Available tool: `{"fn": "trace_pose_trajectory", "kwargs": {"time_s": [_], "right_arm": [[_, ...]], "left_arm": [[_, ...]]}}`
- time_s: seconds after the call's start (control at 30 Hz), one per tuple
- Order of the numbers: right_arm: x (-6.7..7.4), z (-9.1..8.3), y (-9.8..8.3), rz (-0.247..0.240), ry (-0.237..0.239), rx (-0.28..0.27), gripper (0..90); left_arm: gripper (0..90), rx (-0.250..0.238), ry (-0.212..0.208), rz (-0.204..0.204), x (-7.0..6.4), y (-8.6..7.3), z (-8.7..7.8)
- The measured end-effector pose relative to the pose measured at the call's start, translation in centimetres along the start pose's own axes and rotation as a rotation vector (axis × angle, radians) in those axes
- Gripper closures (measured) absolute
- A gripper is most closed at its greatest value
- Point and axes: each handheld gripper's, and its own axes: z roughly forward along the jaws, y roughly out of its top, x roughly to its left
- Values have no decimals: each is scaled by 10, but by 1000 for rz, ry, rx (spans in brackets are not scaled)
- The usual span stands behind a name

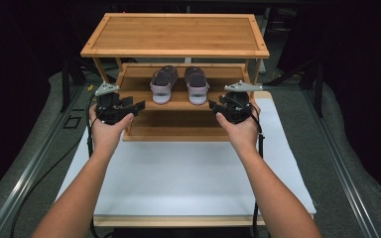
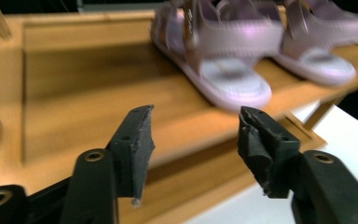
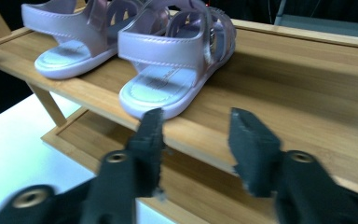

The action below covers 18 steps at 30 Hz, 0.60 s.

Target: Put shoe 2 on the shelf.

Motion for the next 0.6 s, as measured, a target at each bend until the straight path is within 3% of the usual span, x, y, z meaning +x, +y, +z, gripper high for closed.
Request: {"fn": "trace_pose_trajectory", "kwargs": {"time_s": [0.23, 0.27, 0.3, 0.33, 0.43, 0.53, 0.6], "right_arm": [[-6, 11, 6, 13, -42, -9, 733], [-7, 16, 8, 31, -60, -13, 788], [-7, 16, 8, 31, -60, -13, 788], [-10, 21, 10, 46, -29, -12, 827], [-10, 28, 14, 60, -81, -9, 863], [-9, 35, 18, 78, -59, -11, 887], [-8, 40, 19, 69, -101, -5, 896]], "left_arm": [[635, 0, 22, 9, 2, 17, 16], [716, 2, 19, 2, 3, 19, 21], [746, 2, 19, 2, 3, 19, 21], [783, 10, 36, -18, 5, 21, 27], [868, 25, 61, -41, 7, 23, 36], [894, 54, 74, -47, 7, 26, 45], [897, 81, 103, -38, 6, 26, 52]]}}
